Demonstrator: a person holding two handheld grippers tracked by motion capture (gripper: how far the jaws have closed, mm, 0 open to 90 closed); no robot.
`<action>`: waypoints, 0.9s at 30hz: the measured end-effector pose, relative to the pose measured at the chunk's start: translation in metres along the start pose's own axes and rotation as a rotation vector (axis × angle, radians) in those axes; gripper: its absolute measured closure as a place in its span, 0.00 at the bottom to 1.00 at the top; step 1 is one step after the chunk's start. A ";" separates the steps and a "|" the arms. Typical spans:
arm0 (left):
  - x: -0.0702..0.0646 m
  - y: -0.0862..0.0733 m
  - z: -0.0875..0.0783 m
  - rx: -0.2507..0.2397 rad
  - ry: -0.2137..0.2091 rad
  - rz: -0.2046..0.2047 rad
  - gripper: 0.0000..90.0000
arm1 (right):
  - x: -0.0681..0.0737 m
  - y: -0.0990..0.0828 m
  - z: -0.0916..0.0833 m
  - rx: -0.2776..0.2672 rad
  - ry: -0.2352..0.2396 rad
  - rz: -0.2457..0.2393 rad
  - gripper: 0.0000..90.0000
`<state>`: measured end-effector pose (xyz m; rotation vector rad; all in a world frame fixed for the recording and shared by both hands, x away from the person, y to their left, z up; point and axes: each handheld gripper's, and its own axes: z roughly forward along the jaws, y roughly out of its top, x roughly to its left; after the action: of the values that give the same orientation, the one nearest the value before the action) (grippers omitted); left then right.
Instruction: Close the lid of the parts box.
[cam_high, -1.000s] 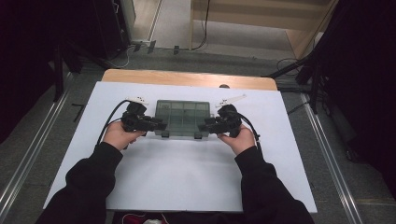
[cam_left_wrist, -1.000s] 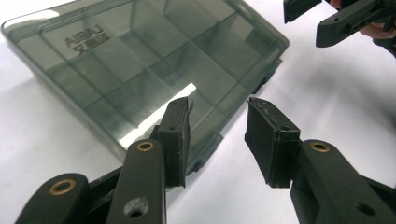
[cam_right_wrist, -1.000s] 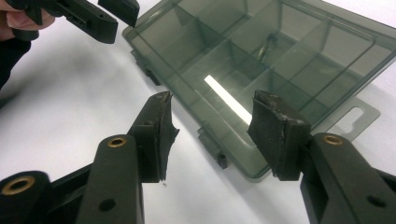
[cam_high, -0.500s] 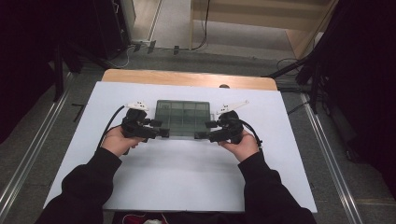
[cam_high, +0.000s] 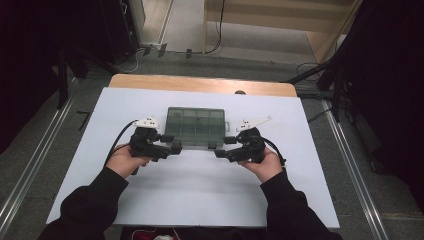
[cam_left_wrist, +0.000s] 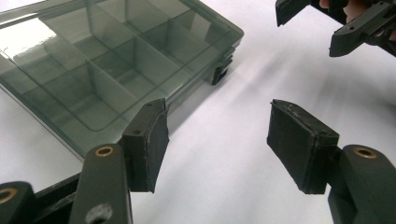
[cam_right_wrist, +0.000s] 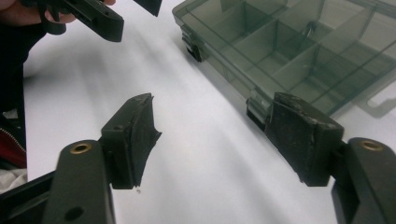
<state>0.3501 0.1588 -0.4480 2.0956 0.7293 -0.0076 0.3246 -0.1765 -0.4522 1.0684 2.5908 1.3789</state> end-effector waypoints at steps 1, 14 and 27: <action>-0.001 -0.001 -0.001 -0.011 -0.004 -0.007 0.37 | 0.001 -0.002 -0.001 -0.006 0.002 0.002 0.32; -0.008 -0.018 -0.008 -0.025 0.007 0.011 0.31 | 0.005 -0.026 -0.015 -0.014 -0.012 -0.003 0.27; -0.014 -0.035 -0.016 -0.021 0.013 0.004 0.31 | 0.010 -0.045 -0.024 0.005 -0.024 0.006 0.27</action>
<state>0.3172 0.1790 -0.4616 2.0788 0.7300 0.0166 0.2843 -0.2056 -0.4684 1.0870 2.5781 1.3532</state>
